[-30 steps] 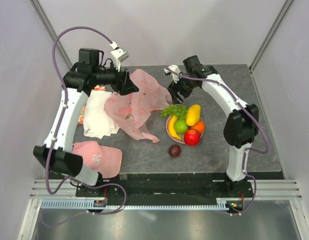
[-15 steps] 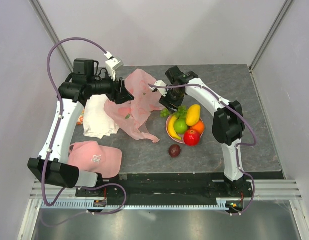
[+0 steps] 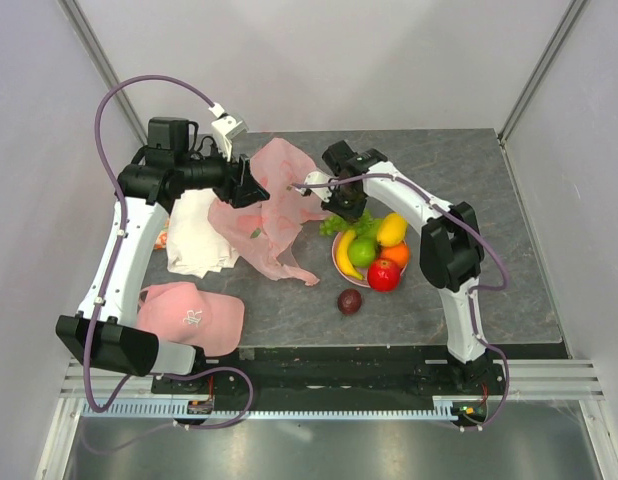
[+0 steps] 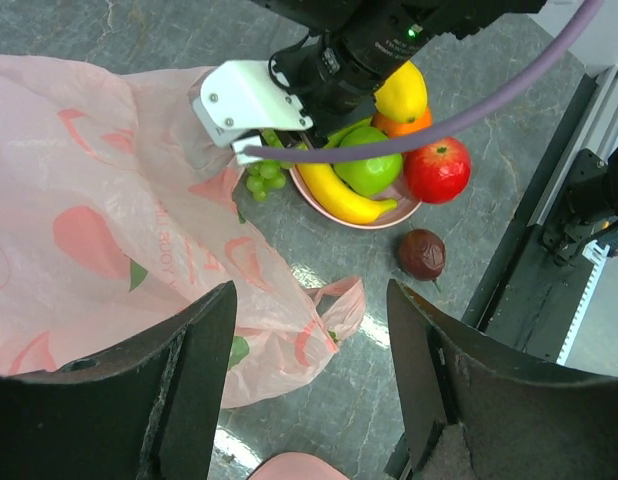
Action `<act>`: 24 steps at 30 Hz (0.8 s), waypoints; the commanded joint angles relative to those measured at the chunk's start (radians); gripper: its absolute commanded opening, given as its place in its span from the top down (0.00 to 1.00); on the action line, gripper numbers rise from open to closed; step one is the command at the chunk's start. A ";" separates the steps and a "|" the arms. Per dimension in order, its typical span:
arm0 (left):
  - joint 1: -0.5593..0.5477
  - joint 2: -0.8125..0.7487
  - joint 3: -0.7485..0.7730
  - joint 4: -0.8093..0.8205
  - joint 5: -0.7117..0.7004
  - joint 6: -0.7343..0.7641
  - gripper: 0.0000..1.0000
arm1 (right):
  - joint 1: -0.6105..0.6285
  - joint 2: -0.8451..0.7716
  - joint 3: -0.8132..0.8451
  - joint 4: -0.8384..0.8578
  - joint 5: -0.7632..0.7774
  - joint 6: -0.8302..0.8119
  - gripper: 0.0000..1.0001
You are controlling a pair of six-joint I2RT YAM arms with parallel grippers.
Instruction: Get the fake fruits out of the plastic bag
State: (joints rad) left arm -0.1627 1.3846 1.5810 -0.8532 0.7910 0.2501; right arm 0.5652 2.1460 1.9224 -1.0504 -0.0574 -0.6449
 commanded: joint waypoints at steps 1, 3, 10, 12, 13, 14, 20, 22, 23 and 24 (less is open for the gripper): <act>0.006 0.001 0.033 0.046 0.036 -0.037 0.32 | 0.036 -0.093 0.046 -0.005 -0.002 -0.013 0.87; 0.006 0.002 0.036 0.049 0.037 -0.037 0.32 | 0.048 -0.132 0.062 -0.007 -0.015 -0.010 0.89; 0.006 0.008 0.034 0.063 0.060 -0.043 0.32 | 0.104 -0.233 0.023 -0.020 0.037 -0.006 0.94; 0.006 0.008 0.033 0.068 0.062 -0.048 0.32 | 0.104 -0.267 -0.014 -0.022 0.051 -0.018 0.95; 0.006 0.008 0.033 0.069 0.065 -0.048 0.32 | 0.104 -0.279 -0.029 -0.023 0.092 -0.025 0.95; 0.006 0.008 0.031 0.069 0.063 -0.048 0.32 | 0.102 -0.288 -0.057 -0.023 0.099 -0.032 0.95; 0.006 0.013 0.024 0.072 0.070 -0.048 0.32 | 0.101 -0.334 -0.131 -0.025 0.142 -0.033 0.95; 0.006 0.017 0.024 0.072 0.073 -0.048 0.32 | 0.098 -0.330 -0.141 -0.025 0.151 -0.019 0.96; 0.006 0.022 0.024 0.075 0.073 -0.048 0.32 | 0.096 -0.327 -0.146 -0.023 0.153 -0.012 0.95; 0.006 0.022 0.025 0.075 0.071 -0.048 0.32 | 0.096 -0.321 -0.151 -0.023 0.153 -0.004 0.96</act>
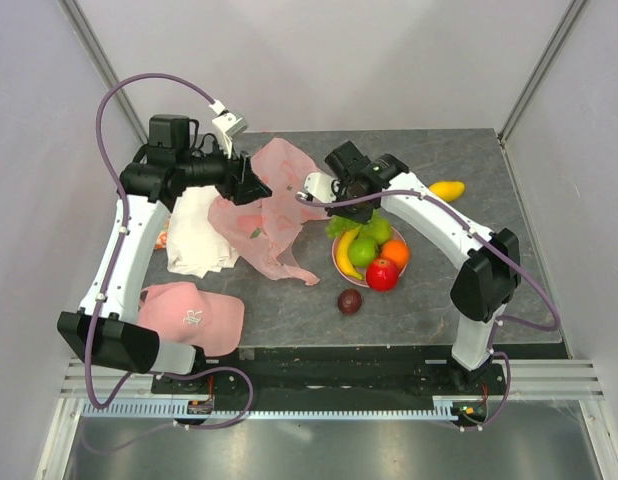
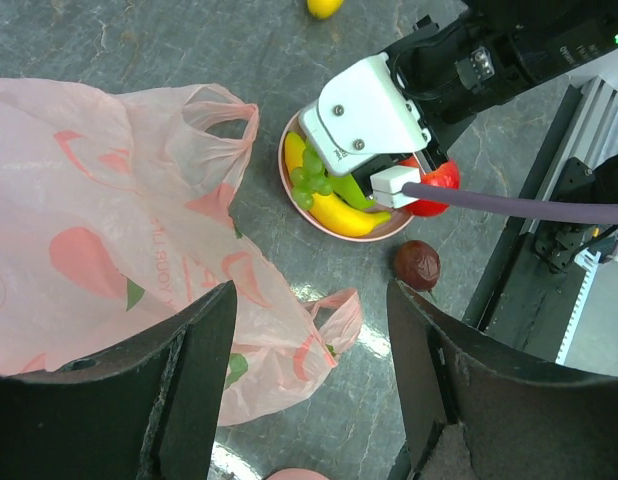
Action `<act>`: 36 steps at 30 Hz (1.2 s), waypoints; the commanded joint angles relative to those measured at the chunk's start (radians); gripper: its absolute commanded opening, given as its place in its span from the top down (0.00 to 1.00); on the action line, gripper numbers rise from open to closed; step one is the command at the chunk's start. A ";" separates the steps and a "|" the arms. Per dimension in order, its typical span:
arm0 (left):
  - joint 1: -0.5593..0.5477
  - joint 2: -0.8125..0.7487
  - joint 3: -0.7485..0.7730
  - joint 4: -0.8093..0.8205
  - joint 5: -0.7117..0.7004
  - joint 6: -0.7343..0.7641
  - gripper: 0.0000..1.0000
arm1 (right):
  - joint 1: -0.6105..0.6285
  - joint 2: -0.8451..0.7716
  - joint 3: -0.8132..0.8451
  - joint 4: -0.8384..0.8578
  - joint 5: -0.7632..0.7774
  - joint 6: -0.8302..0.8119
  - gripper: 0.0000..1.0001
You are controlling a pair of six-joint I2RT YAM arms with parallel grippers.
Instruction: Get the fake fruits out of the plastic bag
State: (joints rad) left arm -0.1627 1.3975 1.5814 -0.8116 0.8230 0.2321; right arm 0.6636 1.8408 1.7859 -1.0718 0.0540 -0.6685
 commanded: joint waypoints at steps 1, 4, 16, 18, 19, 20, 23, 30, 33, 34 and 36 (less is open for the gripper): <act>0.006 0.012 0.025 0.032 0.039 -0.033 0.32 | -0.002 -0.011 -0.017 -0.002 0.041 0.032 0.96; 0.006 0.015 0.023 0.035 0.041 -0.031 0.32 | -0.004 0.008 -0.033 -0.002 0.049 0.061 0.95; 0.006 0.032 0.017 0.040 0.048 -0.034 0.32 | -0.004 0.021 -0.086 0.004 0.087 0.144 0.95; 0.008 0.038 0.020 0.040 0.050 -0.037 0.32 | -0.004 0.026 -0.094 0.004 0.092 0.159 0.93; 0.006 0.040 0.020 0.043 0.050 -0.037 0.32 | -0.005 0.028 -0.103 0.004 0.099 0.162 0.90; 0.006 0.041 0.020 0.042 0.051 -0.037 0.32 | -0.004 0.031 -0.106 0.004 0.102 0.167 0.88; 0.006 0.043 0.019 0.043 0.051 -0.037 0.32 | -0.004 0.031 -0.106 -0.002 0.086 0.181 0.80; 0.006 0.054 0.025 0.045 0.053 -0.039 0.31 | -0.004 0.031 -0.091 -0.011 0.116 0.182 0.45; 0.006 0.063 0.035 0.043 0.054 -0.040 0.31 | -0.009 0.028 -0.059 -0.028 0.118 0.178 0.38; 0.006 0.066 0.038 0.045 0.054 -0.040 0.31 | -0.010 0.035 -0.046 -0.034 0.113 0.176 0.36; 0.006 0.074 0.043 0.043 0.056 -0.040 0.31 | -0.022 0.047 -0.034 -0.042 0.112 0.179 0.36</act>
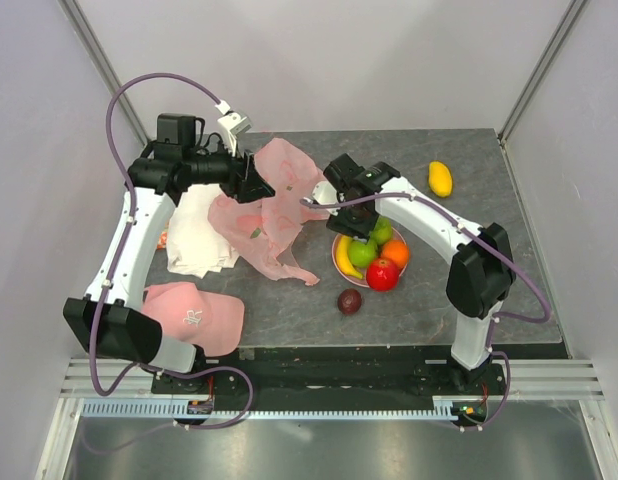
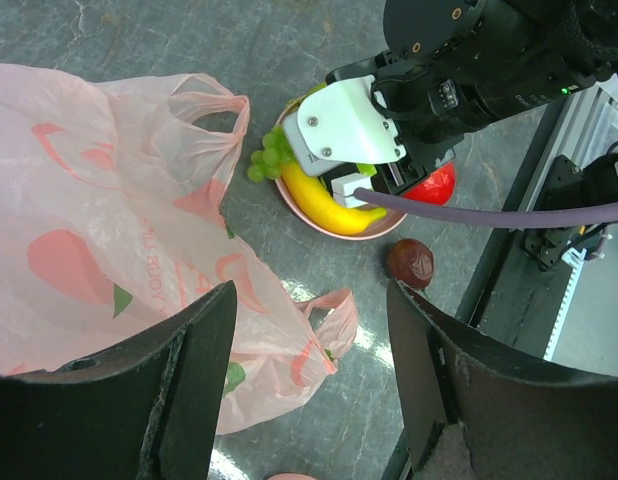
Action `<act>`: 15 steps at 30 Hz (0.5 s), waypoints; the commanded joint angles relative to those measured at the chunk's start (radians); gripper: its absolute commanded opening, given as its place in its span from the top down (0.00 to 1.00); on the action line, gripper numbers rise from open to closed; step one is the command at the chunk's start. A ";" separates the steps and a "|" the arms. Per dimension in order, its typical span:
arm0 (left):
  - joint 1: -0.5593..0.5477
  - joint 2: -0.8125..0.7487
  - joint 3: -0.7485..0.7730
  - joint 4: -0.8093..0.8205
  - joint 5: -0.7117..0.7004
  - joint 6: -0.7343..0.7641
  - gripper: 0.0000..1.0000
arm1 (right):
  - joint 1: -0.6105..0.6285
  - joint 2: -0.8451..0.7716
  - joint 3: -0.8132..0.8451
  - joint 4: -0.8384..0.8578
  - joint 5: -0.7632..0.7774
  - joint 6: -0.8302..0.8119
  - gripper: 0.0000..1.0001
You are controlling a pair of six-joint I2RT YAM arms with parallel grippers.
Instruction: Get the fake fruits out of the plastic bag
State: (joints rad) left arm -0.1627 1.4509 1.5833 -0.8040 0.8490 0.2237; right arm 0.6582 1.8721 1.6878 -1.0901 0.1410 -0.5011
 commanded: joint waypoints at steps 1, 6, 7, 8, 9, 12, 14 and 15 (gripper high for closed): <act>0.006 0.022 0.044 0.037 0.028 -0.032 0.31 | -0.020 0.027 0.072 -0.028 0.019 0.013 0.36; 0.006 0.026 0.056 0.025 0.021 -0.020 0.31 | -0.064 0.045 0.194 -0.076 -0.032 0.015 0.35; 0.006 0.026 0.060 0.020 0.018 -0.018 0.31 | -0.078 0.054 0.222 -0.086 -0.065 0.016 0.35; 0.006 0.026 0.061 0.017 0.015 -0.015 0.31 | -0.094 0.059 0.251 -0.102 -0.079 0.021 0.35; 0.006 0.026 0.061 0.014 0.010 -0.012 0.31 | -0.133 0.062 0.303 -0.103 -0.095 0.030 0.35; 0.006 0.025 0.063 0.003 -0.004 0.000 0.31 | -0.236 0.074 0.374 -0.096 -0.138 0.042 0.35; 0.006 0.025 0.063 -0.006 -0.011 0.006 0.31 | -0.319 0.082 0.380 -0.045 -0.164 0.064 0.35; 0.006 0.026 0.064 -0.009 -0.013 0.011 0.31 | -0.351 0.085 0.369 -0.022 -0.162 0.076 0.35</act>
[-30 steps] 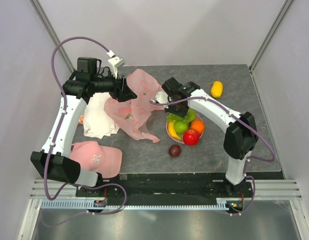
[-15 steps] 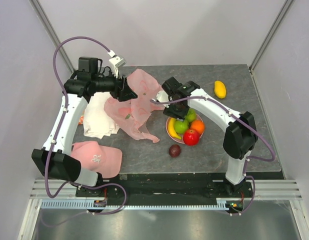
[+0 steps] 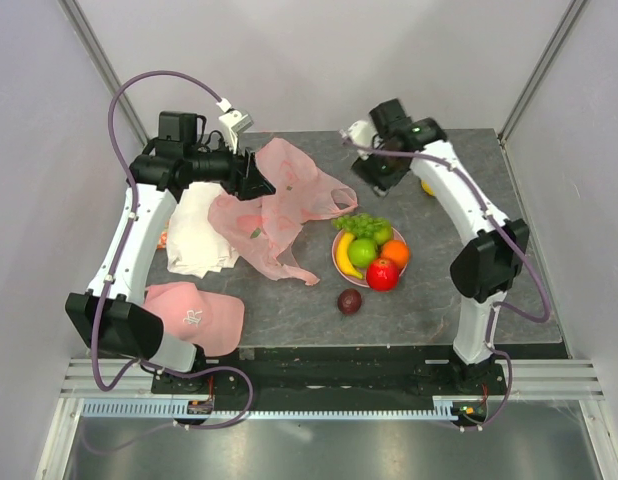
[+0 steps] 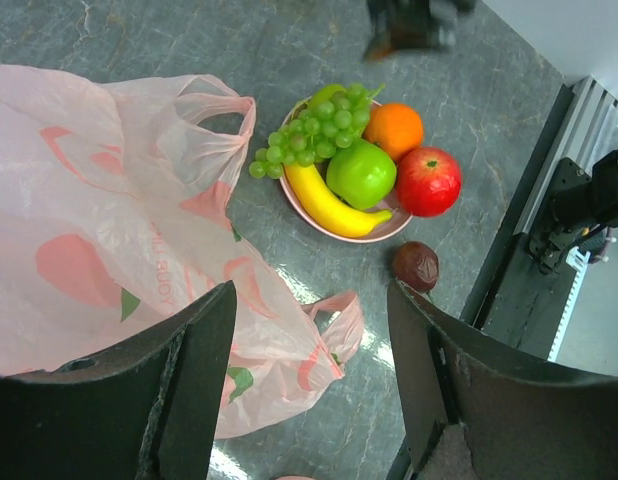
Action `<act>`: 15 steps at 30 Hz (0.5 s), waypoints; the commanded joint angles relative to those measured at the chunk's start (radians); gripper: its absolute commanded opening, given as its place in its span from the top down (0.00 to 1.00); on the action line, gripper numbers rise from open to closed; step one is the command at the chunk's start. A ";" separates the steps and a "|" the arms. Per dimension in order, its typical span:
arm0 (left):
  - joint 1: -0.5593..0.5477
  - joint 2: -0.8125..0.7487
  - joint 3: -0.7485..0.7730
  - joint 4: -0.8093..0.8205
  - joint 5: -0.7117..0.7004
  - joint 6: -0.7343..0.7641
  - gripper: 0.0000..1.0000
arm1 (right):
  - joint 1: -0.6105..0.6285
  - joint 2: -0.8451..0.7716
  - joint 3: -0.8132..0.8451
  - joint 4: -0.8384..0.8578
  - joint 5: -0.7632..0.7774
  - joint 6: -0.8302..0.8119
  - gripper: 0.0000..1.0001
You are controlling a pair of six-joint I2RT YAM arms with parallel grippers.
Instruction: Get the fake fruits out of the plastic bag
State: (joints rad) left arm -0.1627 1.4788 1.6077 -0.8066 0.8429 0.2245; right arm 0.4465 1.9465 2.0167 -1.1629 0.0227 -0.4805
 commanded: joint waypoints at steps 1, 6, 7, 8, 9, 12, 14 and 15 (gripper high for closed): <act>0.006 0.000 0.040 -0.015 -0.008 0.013 0.31 | -0.170 0.023 0.031 0.077 -0.044 0.075 0.35; 0.006 0.011 0.046 -0.057 -0.019 0.048 0.31 | -0.357 0.159 0.069 0.174 -0.029 0.147 0.34; 0.006 0.014 0.053 -0.068 -0.022 0.056 0.31 | -0.373 0.220 0.085 0.180 -0.029 0.170 0.33; 0.006 0.014 0.055 -0.087 -0.027 0.070 0.31 | -0.397 0.245 0.099 0.187 -0.005 0.174 0.32; 0.006 0.015 0.058 -0.095 -0.031 0.076 0.31 | -0.404 0.265 0.118 0.199 0.026 0.175 0.30; 0.006 0.014 0.054 -0.114 -0.045 0.096 0.31 | -0.413 0.348 0.189 0.213 0.051 0.180 0.27; 0.006 0.012 0.044 -0.123 -0.056 0.110 0.31 | -0.411 0.388 0.209 0.239 0.082 0.183 0.25; 0.006 0.014 0.043 -0.131 -0.064 0.114 0.31 | -0.411 0.400 0.232 0.247 0.089 0.184 0.24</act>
State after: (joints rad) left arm -0.1627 1.4860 1.6238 -0.8959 0.8062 0.2768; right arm 0.0116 2.3264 2.1403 -0.9710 0.0597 -0.3321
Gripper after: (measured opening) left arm 0.688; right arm 0.742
